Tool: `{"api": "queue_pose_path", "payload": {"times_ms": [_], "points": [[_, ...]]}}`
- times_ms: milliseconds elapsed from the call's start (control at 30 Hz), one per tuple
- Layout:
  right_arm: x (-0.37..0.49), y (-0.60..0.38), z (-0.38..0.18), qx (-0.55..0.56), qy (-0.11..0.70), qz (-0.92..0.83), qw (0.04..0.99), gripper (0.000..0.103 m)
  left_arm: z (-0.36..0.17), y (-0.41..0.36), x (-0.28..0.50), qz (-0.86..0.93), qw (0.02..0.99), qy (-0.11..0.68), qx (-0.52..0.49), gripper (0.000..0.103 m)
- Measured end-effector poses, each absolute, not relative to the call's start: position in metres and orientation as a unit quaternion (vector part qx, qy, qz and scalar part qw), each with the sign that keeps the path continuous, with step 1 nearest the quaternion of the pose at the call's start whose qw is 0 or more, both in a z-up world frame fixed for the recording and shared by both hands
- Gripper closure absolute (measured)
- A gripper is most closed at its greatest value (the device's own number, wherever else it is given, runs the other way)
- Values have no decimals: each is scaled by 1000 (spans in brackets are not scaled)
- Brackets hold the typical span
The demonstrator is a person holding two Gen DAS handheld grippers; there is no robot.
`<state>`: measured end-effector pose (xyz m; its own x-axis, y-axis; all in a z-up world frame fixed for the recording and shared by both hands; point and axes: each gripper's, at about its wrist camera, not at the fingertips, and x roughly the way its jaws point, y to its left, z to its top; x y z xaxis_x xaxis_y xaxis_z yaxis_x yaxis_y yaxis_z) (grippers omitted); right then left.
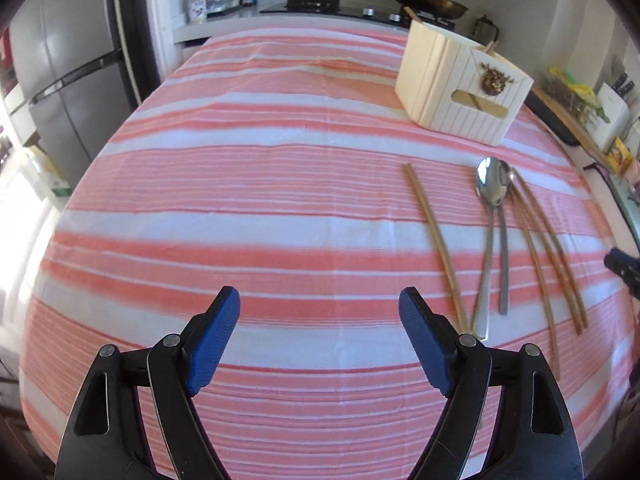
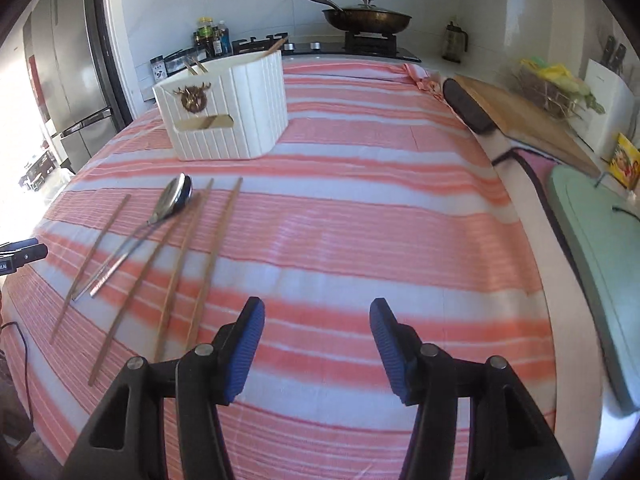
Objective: Organize utensils
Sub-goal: 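Withdraw both open tools from the basket back over the table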
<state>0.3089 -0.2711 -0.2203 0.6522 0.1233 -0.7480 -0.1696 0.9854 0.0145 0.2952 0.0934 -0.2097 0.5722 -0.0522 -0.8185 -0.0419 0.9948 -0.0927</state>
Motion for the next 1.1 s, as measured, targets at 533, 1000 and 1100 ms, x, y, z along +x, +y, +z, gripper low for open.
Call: {"api": "queue_pose_path", "payload": {"times_ms": [533,1000,1100], "points": [[302,-290,-255,2,416,61,907,44,-234,103,322,49,898,435,-47,15],[303,-282,-257,-20,419,55,906,40,-239,100,321,48,891,449,-40,1],[302,-283,-257,-18,418,56,906,40,-239,100,321,48,891,449,-39,1]]}}
